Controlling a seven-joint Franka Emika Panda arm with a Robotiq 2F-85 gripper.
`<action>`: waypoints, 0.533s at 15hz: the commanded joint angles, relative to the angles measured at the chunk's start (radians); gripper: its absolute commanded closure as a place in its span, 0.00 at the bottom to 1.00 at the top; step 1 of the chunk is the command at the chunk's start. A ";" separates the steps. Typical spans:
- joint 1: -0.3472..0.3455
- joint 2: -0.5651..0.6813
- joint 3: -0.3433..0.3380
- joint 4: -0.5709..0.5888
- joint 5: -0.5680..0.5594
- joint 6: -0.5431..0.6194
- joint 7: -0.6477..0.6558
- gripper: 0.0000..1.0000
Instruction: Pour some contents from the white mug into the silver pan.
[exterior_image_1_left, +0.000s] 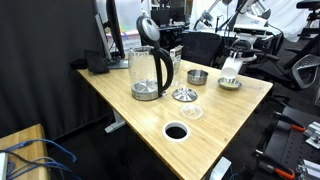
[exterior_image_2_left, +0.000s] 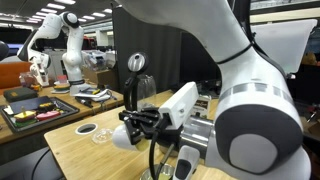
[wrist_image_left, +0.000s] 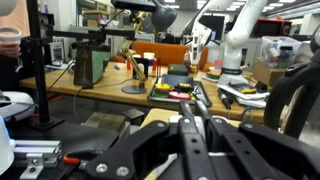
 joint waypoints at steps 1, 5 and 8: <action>0.059 -0.120 -0.006 -0.088 -0.092 0.175 -0.023 0.98; 0.119 -0.250 0.020 -0.208 -0.200 0.393 -0.012 0.98; 0.163 -0.339 0.056 -0.323 -0.266 0.586 0.006 0.98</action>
